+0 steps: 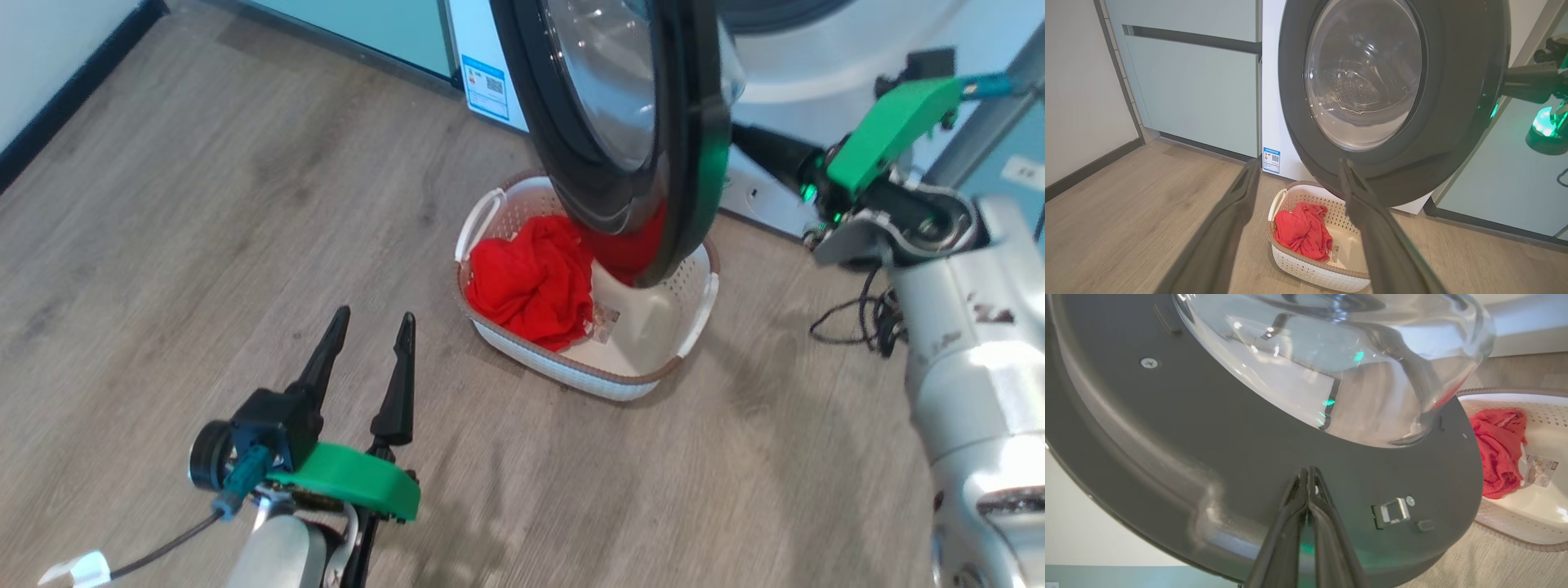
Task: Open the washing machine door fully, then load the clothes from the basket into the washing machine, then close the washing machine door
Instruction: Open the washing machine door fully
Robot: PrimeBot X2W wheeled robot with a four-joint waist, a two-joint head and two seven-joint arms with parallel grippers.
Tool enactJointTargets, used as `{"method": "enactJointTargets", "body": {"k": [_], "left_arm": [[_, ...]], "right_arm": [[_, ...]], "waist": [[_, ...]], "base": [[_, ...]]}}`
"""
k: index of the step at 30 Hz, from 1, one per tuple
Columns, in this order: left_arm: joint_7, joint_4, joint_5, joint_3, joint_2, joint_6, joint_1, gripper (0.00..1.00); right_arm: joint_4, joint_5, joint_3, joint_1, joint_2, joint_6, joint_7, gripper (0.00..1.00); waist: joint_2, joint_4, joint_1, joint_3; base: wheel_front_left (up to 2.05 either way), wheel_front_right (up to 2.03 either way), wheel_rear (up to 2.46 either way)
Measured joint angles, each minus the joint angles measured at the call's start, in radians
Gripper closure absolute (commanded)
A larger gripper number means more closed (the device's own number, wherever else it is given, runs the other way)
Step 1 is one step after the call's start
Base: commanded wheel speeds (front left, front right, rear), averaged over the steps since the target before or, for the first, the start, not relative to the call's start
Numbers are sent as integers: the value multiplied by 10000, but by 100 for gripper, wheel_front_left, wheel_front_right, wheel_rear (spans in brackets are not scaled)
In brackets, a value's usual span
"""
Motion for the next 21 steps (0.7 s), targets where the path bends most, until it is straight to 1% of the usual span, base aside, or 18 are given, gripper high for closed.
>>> {"method": "enactJointTargets", "body": {"k": [6, 13, 18, 21], "left_arm": [[0, -12, 0, 36, 10, -8, 174, 0], [0, -52, 2, 86, 13, -52, 270, 0], [0, -67, 2, 71, 15, -54, 340, 0], [0, -75, 2, 65, 15, -52, 340, 0]], "right_arm": [[-257, 297, 466, 669, 224, -2, 113, 100], [-537, 807, 1168, 940, 397, -2, 98, 100], [-541, 1177, 1684, 938, 439, -2, -146, 100], [-510, 1666, 2067, 931, 443, -2, -389, 100]], "waist": [[0, 316, 0, -287], [0, 688, 0, -425], [-1, 976, 0, -441], [-1, 1149, 0, -419]], "base": [[0, 0, 0], [0, 0, 0], [0, 0, 0], [0, 0, 0]]}}
